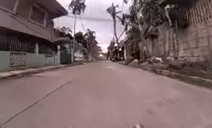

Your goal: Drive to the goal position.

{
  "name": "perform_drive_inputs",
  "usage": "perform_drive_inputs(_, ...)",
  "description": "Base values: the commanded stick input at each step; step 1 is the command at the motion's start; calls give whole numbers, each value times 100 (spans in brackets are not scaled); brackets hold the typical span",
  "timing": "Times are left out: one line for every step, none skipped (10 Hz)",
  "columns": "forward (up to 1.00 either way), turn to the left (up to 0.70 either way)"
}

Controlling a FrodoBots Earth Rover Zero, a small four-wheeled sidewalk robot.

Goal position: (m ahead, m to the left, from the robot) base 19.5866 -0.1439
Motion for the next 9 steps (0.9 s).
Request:
perform_drive_inputs(100,4)
perform_drive_inputs(100,4)
perform_drive_inputs(100,4)
perform_drive_inputs(100,4)
perform_drive_inputs(100,4)
perform_drive_inputs(100,4)
perform_drive_inputs(100,4)
perform_drive_inputs(100,4)
perform_drive_inputs(100,4)
